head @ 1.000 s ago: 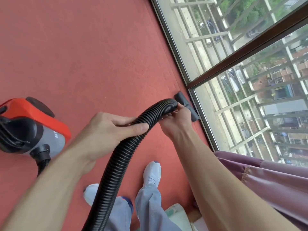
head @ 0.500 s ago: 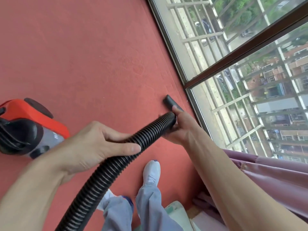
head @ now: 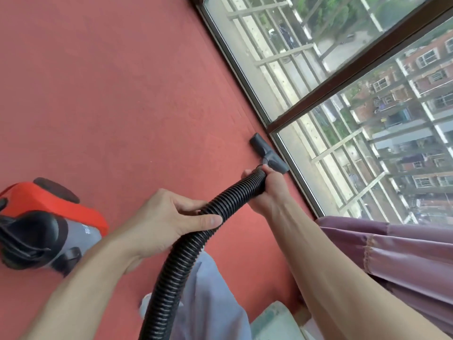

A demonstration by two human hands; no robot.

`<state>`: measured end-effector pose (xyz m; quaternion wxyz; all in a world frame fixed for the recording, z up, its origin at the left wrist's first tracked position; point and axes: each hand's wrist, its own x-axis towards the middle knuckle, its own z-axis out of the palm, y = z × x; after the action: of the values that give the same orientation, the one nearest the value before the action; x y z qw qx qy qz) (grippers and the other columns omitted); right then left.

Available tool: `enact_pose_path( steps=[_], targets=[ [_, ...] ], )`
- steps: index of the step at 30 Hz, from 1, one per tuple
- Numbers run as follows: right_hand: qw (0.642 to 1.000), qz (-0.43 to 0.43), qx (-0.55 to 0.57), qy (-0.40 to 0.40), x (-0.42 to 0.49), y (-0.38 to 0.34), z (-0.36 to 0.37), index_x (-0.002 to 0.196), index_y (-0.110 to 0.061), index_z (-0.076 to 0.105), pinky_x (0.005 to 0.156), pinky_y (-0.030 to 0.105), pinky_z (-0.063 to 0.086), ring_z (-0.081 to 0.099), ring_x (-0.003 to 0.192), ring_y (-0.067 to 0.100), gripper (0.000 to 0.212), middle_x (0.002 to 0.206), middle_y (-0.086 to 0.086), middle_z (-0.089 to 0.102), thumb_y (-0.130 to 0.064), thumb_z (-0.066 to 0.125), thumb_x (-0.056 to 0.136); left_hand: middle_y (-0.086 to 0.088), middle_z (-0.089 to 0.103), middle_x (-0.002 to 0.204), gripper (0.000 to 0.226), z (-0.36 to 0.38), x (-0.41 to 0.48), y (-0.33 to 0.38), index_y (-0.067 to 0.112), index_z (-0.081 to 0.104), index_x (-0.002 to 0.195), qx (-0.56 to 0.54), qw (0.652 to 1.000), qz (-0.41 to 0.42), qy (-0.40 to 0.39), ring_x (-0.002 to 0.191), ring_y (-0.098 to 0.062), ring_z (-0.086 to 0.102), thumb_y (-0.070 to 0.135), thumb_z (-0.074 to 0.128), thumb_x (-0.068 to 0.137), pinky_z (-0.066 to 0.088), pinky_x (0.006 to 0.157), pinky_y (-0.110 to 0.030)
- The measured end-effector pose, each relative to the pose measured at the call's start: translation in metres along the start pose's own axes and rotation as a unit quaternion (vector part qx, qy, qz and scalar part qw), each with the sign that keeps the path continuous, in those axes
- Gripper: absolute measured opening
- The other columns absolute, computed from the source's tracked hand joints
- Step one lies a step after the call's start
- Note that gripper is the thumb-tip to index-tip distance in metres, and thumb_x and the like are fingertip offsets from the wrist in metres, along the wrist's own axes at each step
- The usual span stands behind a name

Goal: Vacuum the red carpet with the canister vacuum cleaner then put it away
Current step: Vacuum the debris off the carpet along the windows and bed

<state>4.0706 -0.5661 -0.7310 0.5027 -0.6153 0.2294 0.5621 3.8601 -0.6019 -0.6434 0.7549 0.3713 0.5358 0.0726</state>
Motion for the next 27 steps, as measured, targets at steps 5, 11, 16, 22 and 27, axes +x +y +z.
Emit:
enact_pose_path(
  steps=[5, 11, 16, 22, 27],
  targets=[
    [0.999, 0.009, -0.024, -0.04, 0.025, 0.002, 0.027, 0.093, -0.007, 0.049, 0.077, 0.04, 0.053, 0.06, 0.068, 0.025, 0.02, 0.074, 0.013, 0.06, -0.027, 0.05, 0.1, 0.009, 0.079, 0.084, 0.035, -0.022, 0.027, 0.003, 0.037, 0.082, 0.096, -0.012, 0.999, -0.019, 0.049, 0.071, -0.001, 0.067, 0.039, 0.084, 0.061, 0.053, 0.079, -0.023],
    [0.997, 0.016, -0.055, -0.049, 0.049, 0.008, 0.075, 0.093, -0.011, 0.051, 0.084, 0.037, 0.045, 0.058, 0.077, 0.021, 0.025, 0.083, 0.007, 0.06, -0.035, 0.051, 0.099, 0.007, 0.078, 0.081, 0.029, -0.077, 0.048, 0.05, 0.043, 0.081, 0.088, 0.01, 0.998, -0.019, 0.065, 0.066, -0.003, 0.064, 0.043, 0.08, 0.059, 0.053, 0.077, -0.026],
    [0.996, 0.032, -0.079, -0.035, 0.057, 0.012, 0.091, 0.09, -0.011, 0.051, 0.077, 0.034, 0.044, 0.058, 0.075, 0.02, 0.025, 0.082, 0.006, 0.059, -0.034, 0.05, 0.1, 0.007, 0.073, 0.074, 0.017, -0.101, 0.053, 0.065, 0.043, 0.082, 0.085, 0.021, 0.998, -0.035, 0.049, 0.062, -0.006, 0.06, 0.037, 0.082, 0.069, 0.051, 0.07, -0.026],
    [0.993, 0.037, -0.107, 0.017, 0.043, 0.03, 0.078, 0.091, -0.013, 0.052, 0.105, 0.039, 0.041, 0.053, 0.089, 0.023, 0.021, 0.089, 0.008, 0.056, -0.033, 0.055, 0.095, 0.005, 0.071, 0.07, 0.02, -0.109, 0.043, 0.077, 0.037, 0.083, 0.087, 0.071, 0.993, -0.072, -0.053, 0.06, -0.006, 0.06, 0.045, 0.08, 0.069, 0.051, 0.062, -0.022],
    [0.998, 0.047, -0.046, 0.02, 0.004, 0.024, 0.052, 0.09, -0.008, 0.055, 0.084, 0.038, 0.047, 0.058, 0.07, 0.024, 0.017, 0.075, 0.011, 0.06, -0.024, 0.055, 0.096, 0.006, 0.071, 0.068, 0.025, -0.121, 0.031, 0.088, 0.036, 0.083, 0.089, 0.072, 0.986, -0.076, -0.133, 0.059, -0.004, 0.062, 0.042, 0.079, 0.065, 0.05, 0.058, -0.018]
  ],
)
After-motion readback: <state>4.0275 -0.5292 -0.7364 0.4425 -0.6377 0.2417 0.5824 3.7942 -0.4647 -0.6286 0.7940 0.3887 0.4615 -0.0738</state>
